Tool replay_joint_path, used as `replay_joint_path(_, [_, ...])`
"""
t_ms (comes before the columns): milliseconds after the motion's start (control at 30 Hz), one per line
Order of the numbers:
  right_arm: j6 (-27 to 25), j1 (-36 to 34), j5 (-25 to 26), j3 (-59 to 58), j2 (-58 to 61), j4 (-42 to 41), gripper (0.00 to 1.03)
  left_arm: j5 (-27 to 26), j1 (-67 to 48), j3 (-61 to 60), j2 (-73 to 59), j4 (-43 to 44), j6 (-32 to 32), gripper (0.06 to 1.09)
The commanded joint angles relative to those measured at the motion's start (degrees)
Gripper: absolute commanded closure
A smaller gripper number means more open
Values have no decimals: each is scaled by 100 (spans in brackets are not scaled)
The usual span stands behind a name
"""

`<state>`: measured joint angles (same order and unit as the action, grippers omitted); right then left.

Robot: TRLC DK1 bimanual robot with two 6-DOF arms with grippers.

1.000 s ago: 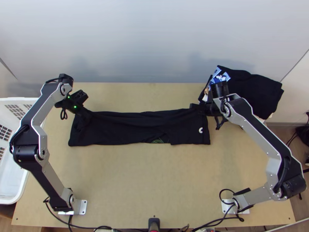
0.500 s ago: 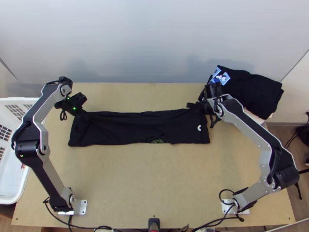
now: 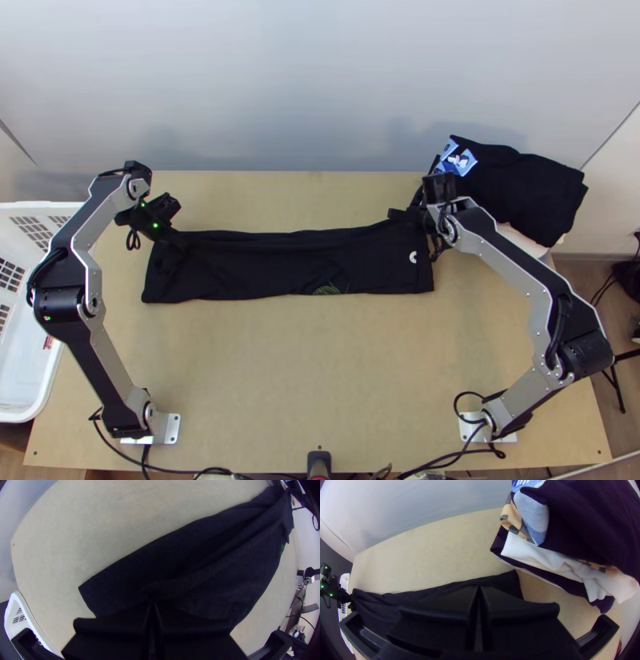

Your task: Fold the t-shirt

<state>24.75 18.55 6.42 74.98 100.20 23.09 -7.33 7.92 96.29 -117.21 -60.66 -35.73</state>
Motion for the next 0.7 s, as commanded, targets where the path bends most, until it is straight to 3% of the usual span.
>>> replay_joint_path(0, [-6,35,299,-221,52,-420,98,-14,7,-5,-21,37,154,105])
replay_joint_path(33, [-6,44,369,-229,52,-437,83,-14,7,-5,-21,63,206,105])
replay_joint_path(100, [-6,70,571,-238,34,-446,30,-5,16,-5,-21,187,347,104])
replay_joint_path(133, [-6,88,738,-238,-10,-446,13,4,34,4,-30,274,496,98])
replay_joint_path(200, [-14,114,914,-247,-185,-516,7,30,60,13,14,327,575,50])
replay_joint_path(233, [-14,123,1002,-265,-291,-578,4,30,87,13,66,424,646,39])
replay_joint_path(333, [-58,132,1169,-291,-669,-639,4,13,174,48,251,723,795,33])
replay_joint_path(400, [-76,132,1178,-353,-897,-639,5,-5,245,56,374,890,839,12])
replay_joint_path(600, [-85,167,1169,-810,-1442,-639,5,-93,429,30,875,978,1050,10])
replay_joint_path(667, [-58,185,1169,-950,-1583,-639,5,-84,385,48,1007,503,962,10])
